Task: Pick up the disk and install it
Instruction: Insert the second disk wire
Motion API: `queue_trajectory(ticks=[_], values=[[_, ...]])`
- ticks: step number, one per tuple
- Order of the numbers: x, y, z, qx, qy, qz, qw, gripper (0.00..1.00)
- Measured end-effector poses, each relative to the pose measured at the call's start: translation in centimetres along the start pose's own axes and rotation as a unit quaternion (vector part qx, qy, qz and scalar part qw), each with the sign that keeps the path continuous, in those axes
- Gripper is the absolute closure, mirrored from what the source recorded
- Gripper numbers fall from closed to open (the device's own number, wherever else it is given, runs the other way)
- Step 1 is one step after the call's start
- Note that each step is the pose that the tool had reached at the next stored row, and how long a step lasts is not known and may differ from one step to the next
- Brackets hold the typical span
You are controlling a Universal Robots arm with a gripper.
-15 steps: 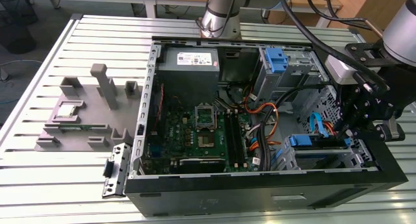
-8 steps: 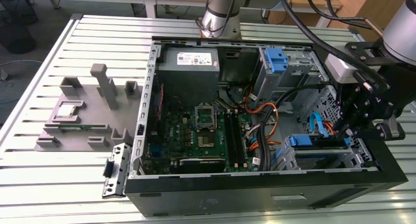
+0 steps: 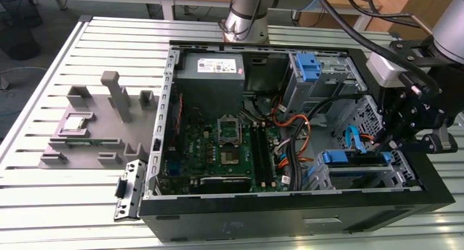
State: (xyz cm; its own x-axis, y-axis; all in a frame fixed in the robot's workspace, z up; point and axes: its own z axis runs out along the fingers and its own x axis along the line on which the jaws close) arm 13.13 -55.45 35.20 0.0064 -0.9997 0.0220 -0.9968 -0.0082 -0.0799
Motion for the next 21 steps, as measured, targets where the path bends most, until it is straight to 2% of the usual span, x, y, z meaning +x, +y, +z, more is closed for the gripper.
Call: queue_trajectory(ticks=[1,2,4,5,7,11,15,21], values=[[0.0,-0.01,-0.01,0.0,-0.0003,0.0,1.0,0.77],[0.01,-0.04,-0.01,0.0,-0.0035,0.0,1.0,0.77],[0.03,-0.06,0.0,0.0001,-0.0207,0.002,0.9998,0.77],[0.06,-0.07,0.0,0.0001,-0.0247,0.002,0.9997,0.77],[0.25,-0.22,0.0,-0.0005,-0.0277,0.002,0.9996,0.77],[0.7,-0.51,0.05,-0.0017,-0.0298,0.002,0.9996,0.77],[1.0,-0.51,0.18,-0.0017,-0.0383,0.003,0.9993,0.77],[1.27,-0.47,0.61,-0.0016,-0.0627,0.005,0.998,0.77]])
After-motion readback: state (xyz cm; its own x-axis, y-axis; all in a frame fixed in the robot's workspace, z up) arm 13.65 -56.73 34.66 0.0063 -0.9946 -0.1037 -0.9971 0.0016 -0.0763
